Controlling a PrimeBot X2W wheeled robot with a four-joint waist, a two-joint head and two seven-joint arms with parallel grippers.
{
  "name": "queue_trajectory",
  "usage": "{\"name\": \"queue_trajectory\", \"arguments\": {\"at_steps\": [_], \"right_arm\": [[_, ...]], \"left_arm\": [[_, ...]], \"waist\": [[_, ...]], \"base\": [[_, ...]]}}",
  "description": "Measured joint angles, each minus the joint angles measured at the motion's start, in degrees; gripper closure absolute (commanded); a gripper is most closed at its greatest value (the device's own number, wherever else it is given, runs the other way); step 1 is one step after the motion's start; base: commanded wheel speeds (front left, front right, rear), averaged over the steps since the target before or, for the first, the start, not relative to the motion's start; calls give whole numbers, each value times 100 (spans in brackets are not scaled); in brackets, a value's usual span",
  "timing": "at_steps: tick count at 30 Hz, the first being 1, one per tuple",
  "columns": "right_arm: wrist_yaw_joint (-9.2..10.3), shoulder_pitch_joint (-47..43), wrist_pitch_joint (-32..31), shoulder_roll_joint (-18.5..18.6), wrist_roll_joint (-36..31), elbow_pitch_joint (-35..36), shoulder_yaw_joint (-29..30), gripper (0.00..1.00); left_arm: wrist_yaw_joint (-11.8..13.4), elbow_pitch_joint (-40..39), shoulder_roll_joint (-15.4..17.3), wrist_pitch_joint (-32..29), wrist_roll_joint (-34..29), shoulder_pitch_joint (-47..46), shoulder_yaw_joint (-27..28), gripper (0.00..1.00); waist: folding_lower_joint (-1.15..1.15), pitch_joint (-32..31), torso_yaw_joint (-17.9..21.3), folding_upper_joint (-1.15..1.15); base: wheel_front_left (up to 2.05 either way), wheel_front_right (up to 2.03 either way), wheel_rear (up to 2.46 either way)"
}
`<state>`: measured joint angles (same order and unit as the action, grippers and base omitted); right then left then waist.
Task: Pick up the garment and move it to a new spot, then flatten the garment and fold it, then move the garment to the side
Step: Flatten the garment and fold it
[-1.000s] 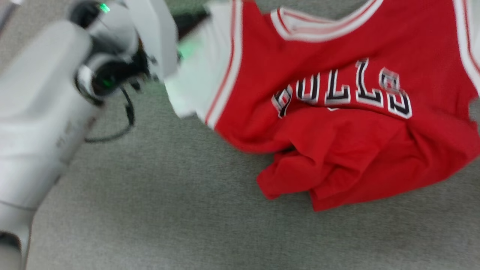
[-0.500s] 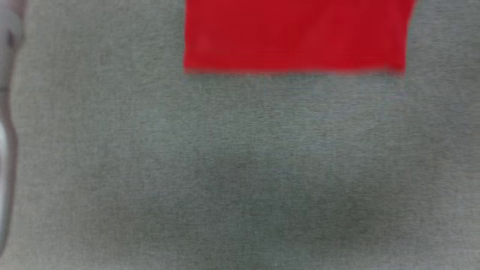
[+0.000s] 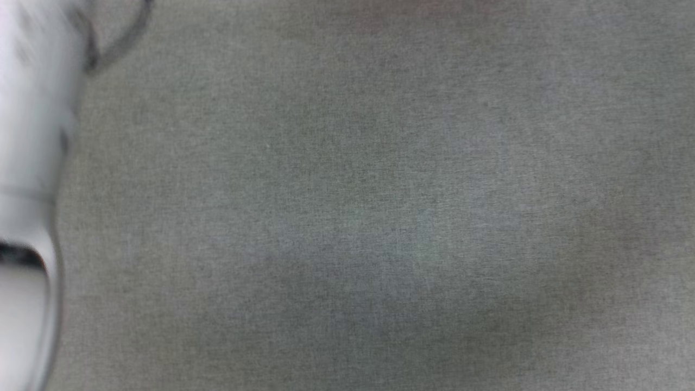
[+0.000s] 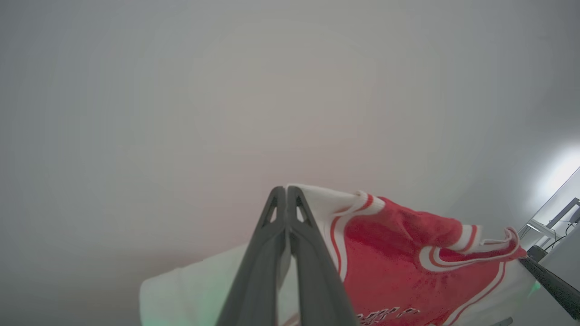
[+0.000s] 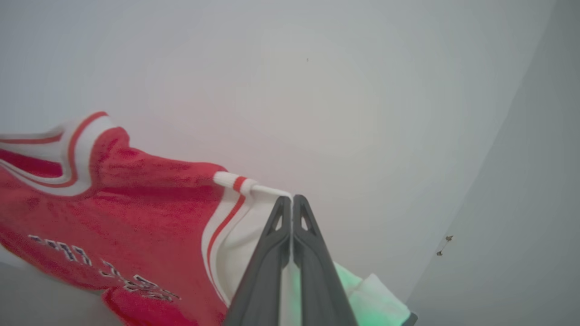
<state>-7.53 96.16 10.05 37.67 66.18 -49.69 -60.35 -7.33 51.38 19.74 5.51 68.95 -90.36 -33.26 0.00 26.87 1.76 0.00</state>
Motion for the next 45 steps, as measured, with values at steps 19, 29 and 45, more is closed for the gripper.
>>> {"name": "queue_trajectory", "arguments": {"at_steps": [19, 29, 45], "right_arm": [[1, -4076, -438, 2305, 1154, 4300, -861, 100], [1, -5270, -665, 2841, 1088, 5303, -935, 100], [1, -6599, -967, 3336, 965, 6193, -554, 100]], "left_arm": [[-3, -4426, 2428, 46, 1012, 5836, -1237, 100], [621, -5858, 3535, -431, 1139, 6943, -1577, 100], [1314, -7463, 4597, -527, 1552, 7898, -1725, 100]], "waist": [[0, -643, 67, 0], [0, -823, 65, 0], [0, -780, 49, 0]], "base": [[0, 0, 0], [0, 0, 0], [0, 0, 0]]}}
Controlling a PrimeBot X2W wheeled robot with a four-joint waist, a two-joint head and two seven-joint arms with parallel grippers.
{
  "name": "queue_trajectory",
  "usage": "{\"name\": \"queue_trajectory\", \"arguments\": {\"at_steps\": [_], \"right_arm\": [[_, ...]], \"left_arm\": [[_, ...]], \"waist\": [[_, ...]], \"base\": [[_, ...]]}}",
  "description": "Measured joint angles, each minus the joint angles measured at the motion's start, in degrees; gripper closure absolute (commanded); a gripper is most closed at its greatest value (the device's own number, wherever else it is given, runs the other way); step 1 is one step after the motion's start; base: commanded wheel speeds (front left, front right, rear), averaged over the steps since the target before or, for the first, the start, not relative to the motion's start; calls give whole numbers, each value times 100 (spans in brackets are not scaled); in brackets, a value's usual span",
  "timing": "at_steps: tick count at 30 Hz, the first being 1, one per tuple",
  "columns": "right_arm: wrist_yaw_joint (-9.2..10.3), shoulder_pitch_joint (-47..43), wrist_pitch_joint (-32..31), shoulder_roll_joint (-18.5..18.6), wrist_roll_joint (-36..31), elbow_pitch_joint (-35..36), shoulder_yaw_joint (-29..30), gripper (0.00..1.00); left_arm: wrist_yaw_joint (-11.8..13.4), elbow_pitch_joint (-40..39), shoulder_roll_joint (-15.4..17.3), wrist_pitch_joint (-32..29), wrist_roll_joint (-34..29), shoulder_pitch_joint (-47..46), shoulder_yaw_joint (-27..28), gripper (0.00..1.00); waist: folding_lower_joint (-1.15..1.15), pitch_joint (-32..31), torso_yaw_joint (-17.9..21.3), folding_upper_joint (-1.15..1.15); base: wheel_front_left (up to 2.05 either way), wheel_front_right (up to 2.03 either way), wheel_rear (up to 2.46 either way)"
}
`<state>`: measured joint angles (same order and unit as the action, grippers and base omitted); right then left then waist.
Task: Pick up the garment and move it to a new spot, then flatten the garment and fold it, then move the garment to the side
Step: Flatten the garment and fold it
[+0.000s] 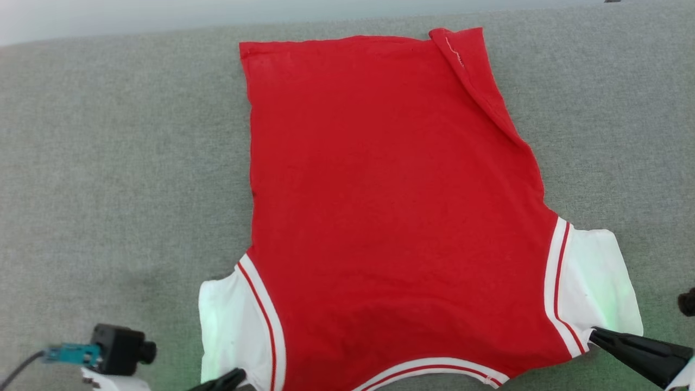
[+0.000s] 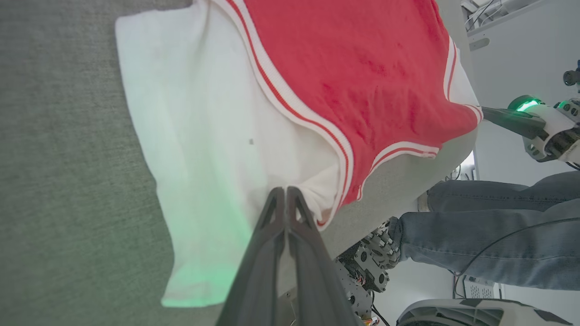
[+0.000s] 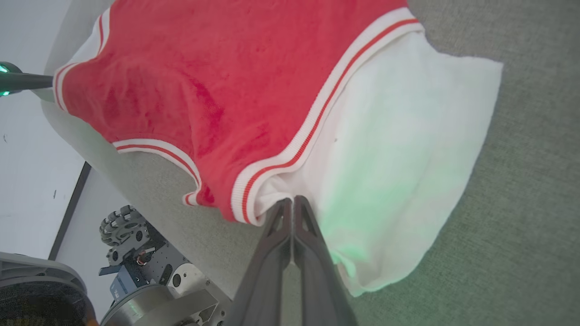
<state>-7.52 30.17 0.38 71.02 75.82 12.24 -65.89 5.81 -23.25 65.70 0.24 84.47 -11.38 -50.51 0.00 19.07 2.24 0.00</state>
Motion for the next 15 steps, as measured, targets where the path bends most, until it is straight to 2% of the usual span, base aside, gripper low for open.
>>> {"name": "queue_trajectory", "arguments": {"at_steps": [3, 8, 10, 15], "right_arm": [[0, -58, -160, -235, -236, -225, 130, 100], [0, -175, -521, -860, -566, -725, 264, 100], [0, -235, -593, -1131, -695, -953, 320, 100], [-41, -291, -695, -1522, -1227, -1426, 481, 100]], "left_arm": [[-99, 213, -297, -58, -44, -61, -63, 100], [-321, 809, -865, -225, -96, -339, -182, 100], [-328, 1120, -1068, -280, -157, -436, -250, 100], [-398, 1729, -1408, -369, -296, -630, -357, 100]], "waist": [[0, 33, 14, 0], [0, 115, 9, 0], [0, 157, 6, 0], [0, 236, -16, 0]], "base": [[0, 0, 0], [0, 0, 0], [0, 0, 0], [0, 0, 0]]}}
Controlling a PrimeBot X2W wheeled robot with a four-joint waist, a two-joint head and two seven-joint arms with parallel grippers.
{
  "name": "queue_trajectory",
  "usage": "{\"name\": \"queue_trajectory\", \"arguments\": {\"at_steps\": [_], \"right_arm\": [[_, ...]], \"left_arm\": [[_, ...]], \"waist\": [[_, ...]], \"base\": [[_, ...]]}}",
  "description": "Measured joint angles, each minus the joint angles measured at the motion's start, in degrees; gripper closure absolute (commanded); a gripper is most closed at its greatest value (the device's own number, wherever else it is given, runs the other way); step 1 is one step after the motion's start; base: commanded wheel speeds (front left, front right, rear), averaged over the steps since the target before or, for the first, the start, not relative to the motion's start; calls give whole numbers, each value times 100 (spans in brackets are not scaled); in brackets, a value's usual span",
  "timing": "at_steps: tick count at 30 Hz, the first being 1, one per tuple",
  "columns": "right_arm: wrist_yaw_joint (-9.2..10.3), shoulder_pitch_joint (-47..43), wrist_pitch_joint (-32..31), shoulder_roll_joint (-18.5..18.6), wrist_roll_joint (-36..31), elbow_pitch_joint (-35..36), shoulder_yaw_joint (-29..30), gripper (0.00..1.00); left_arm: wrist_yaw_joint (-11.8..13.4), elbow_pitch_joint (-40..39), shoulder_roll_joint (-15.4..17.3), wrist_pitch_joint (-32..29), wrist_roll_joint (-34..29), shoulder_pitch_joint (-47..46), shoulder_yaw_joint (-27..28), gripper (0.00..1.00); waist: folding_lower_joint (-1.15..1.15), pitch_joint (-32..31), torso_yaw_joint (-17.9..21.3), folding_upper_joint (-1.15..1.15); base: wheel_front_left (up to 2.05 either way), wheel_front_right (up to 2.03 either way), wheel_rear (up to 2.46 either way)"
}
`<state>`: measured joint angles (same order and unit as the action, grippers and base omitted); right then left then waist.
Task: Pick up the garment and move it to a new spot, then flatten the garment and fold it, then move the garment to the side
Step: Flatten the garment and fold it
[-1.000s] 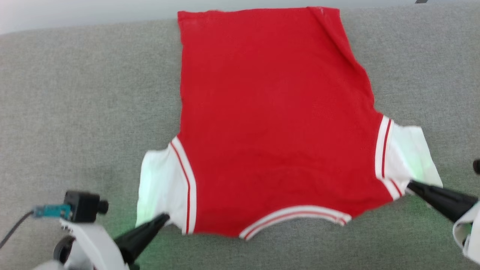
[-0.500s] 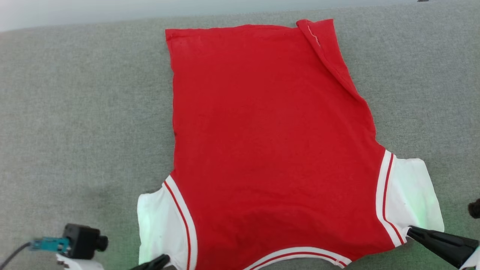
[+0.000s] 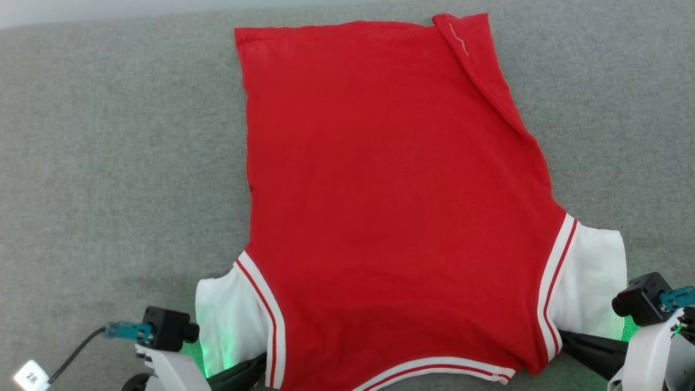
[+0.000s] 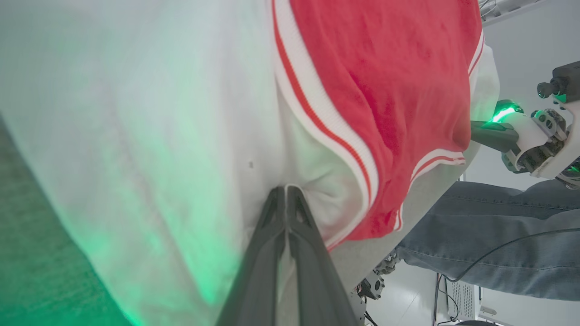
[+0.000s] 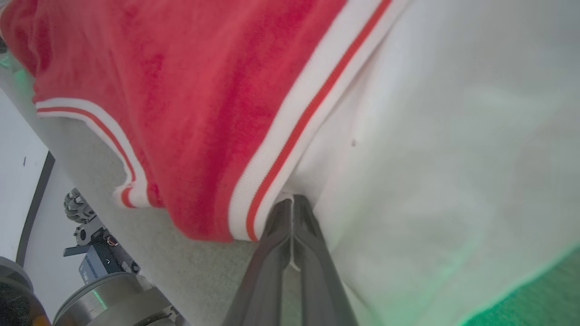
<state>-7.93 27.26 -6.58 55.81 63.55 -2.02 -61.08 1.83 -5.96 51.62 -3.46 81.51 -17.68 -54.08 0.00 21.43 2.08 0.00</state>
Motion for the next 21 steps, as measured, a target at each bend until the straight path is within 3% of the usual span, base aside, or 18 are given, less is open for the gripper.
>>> {"name": "queue_trajectory", "arguments": {"at_steps": [9, 10, 11, 12, 17, 21], "right_arm": [[-19, -164, -14, -407, -512, -287, 333, 100], [-19, -178, -36, -424, -566, -274, 359, 78], [-19, -182, -45, -439, -644, -247, 396, 45], [-16, -203, -62, -448, -658, -211, 443, 0], [-11, -325, -248, -336, -714, 363, 794, 0], [42, -553, -505, 226, -298, 1124, 1484, 0]], "left_arm": [[-167, 481, -224, 74, -136, -74, -62, 100], [-168, 492, -223, 98, -140, -73, -62, 100], [-168, 503, -223, 111, -142, -69, -55, 100], [-167, 506, -221, 144, -142, -59, -49, 100], [-121, 434, -181, 308, -143, 67, -16, 100], [-7, 305, -137, 432, -143, 180, 18, 100]], "waist": [[0, 73, 49, 0], [0, 77, 64, 0], [0, 81, 83, 0], [0, 82, 104, 0], [0, 49, 198, 0], [0, 5, 222, 0]], "base": [[0, 0, 0], [0, 0, 0], [0, 0, 0], [0, 0, 0], [0, 0, 0], [0, 0, 0]]}}
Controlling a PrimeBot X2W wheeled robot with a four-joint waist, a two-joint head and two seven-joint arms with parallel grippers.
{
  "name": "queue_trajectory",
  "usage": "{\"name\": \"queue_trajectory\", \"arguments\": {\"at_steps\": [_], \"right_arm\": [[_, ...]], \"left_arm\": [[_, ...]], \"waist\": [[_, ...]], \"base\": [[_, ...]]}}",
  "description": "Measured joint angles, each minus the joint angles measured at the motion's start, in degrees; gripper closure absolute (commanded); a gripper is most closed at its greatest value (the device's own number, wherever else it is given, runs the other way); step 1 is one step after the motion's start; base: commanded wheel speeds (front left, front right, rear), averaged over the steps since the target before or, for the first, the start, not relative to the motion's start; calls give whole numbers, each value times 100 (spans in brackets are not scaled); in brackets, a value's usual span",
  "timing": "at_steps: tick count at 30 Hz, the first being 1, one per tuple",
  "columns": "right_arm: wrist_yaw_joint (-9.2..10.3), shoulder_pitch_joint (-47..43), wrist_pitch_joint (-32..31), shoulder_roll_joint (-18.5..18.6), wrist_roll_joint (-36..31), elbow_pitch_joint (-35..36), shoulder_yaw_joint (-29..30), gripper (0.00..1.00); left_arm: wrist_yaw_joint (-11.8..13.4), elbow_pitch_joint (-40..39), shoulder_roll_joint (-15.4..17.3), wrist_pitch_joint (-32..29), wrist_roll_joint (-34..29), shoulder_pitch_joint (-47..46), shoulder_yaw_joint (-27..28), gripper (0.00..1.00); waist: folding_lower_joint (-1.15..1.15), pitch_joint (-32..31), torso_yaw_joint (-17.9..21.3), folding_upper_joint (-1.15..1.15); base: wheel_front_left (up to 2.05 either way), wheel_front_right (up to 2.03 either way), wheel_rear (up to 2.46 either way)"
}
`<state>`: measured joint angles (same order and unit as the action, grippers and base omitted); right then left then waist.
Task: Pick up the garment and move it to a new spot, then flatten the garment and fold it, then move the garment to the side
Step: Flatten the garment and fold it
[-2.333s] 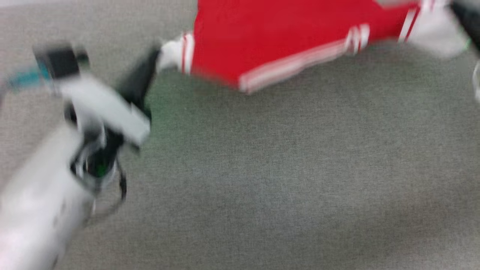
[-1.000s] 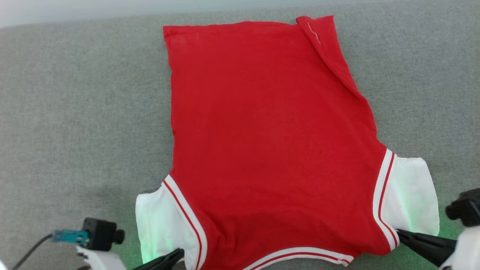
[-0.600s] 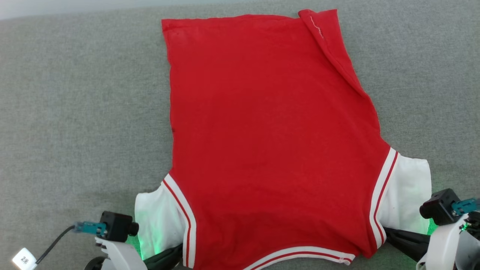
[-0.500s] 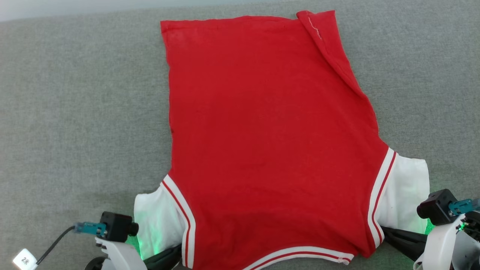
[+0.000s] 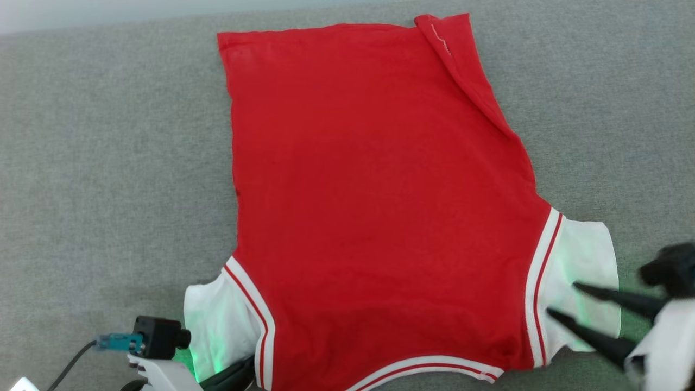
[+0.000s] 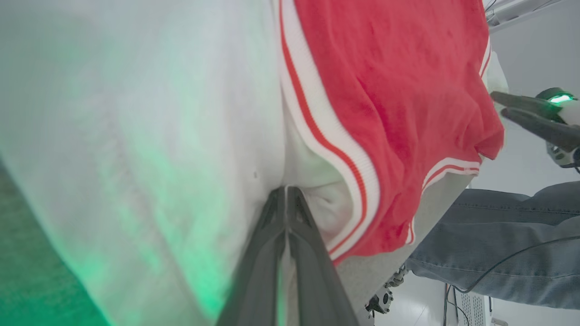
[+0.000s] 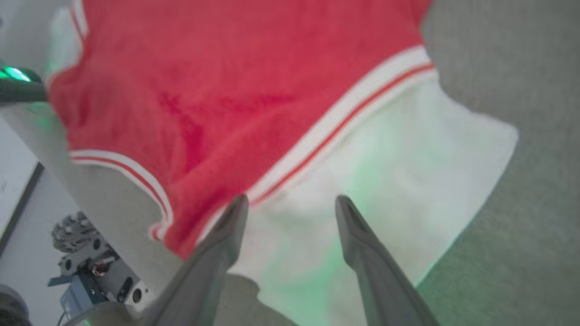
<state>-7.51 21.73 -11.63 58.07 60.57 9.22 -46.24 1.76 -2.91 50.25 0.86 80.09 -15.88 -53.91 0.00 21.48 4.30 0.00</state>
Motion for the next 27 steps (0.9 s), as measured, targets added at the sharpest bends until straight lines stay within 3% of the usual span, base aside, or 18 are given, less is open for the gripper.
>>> {"name": "queue_trajectory", "arguments": {"at_steps": [4, 8, 10, 13, 20, 27], "right_arm": [[0, 21, -285, 399, 421, 552, 801, 0], [0, 593, -767, 470, 427, 414, 1456, 0], [0, 1053, -1054, 234, 388, 148, 1678, 0], [0, 1946, -1467, -402, 144, -499, 1813, 0], [0, 4127, -2371, -1777, -764, -2495, 1549, 0], [0, 5266, -3177, -2246, -1402, -3999, 886, 0]], "left_arm": [[80, -140, 13, 67, -63, 26, 10, 100], [124, -244, -25, -18, -188, -120, -16, 100], [124, -269, -88, -94, -266, -250, -48, 100], [115, -287, -227, -134, -366, -405, -75, 100], [-31, -269, -549, -219, -608, -805, -149, 100], [-267, -144, -892, -253, -778, -1127, -230, 100]], "waist": [[0, 41, -49, 0], [0, 158, -158, 0], [0, 229, -246, 0], [0, 353, -390, 0], [0, 754, -745, 0], [0, 1169, -1160, 0]], "base": [[0, 0, 0], [0, 0, 0], [0, 0, 0], [0, 0, 0], [0, 0, 0], [0, 0, 0]]}}
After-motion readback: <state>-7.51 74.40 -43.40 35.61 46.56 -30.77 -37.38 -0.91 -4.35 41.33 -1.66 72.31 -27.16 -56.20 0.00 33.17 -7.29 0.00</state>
